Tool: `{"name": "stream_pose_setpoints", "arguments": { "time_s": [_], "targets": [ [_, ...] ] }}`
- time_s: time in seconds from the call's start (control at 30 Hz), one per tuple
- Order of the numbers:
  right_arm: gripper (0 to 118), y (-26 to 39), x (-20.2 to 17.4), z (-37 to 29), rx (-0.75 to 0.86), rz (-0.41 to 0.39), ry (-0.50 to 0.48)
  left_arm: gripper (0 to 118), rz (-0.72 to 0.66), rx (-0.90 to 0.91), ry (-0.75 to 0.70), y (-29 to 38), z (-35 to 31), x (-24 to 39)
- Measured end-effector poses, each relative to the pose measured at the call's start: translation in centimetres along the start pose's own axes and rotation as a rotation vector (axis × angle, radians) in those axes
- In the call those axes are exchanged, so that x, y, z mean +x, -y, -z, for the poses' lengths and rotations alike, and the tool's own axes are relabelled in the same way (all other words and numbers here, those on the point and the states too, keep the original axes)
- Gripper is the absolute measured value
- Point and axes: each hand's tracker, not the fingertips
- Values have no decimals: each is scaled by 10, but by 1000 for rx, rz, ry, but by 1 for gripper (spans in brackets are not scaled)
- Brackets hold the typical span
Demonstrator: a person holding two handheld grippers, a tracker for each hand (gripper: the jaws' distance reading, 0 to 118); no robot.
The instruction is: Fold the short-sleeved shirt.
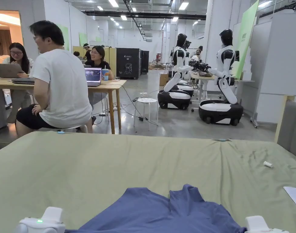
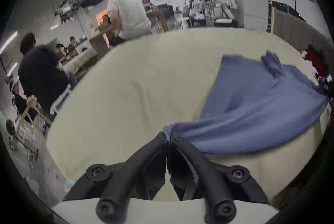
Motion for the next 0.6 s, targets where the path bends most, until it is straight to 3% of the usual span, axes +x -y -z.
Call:
{"name": "stream_pose_setpoints", "arguments": {
  "time_s": [0.1,0.13,0.17,0.2,0.23,0.27,0.3,0.47,0.5,0.53,0.57,0.6],
  "targets": [
    [9,10,-6,-11,26,26,-21,1,-94,59,91,11,-5,-8],
    [19,7,-8,-17,48,19,-35,6,-90,111,57,11,-14,-6],
    [45,4,-11,-24,65,10,-16,21,-79,150,28,9,-23,-3],
    [90,-2,-15,-32,86,6,0,65,-67,181,18,3,-35,2],
    [117,-8,-19,-46,124,13,-9,95,-63,209,22,-2,-47,8],
    [118,-12,-24,-59,177,22,-39,112,-63,255,34,-6,-59,15],
    [113,-23,-33,-71,229,44,-72,113,-55,316,59,-12,-75,25],
    [115,-47,-74,-130,332,134,-180,109,8,397,150,-30,-119,78],
    [109,-46,-83,-139,357,144,-171,94,4,423,174,-27,-125,85],
    [96,-43,-82,-130,379,151,-178,75,0,431,189,-25,-128,90],
    [73,-39,-88,-135,405,173,-179,47,4,434,183,-22,-131,96],
    [25,-36,-95,-137,422,183,-174,12,45,443,158,-17,-128,102]
  ]
}}
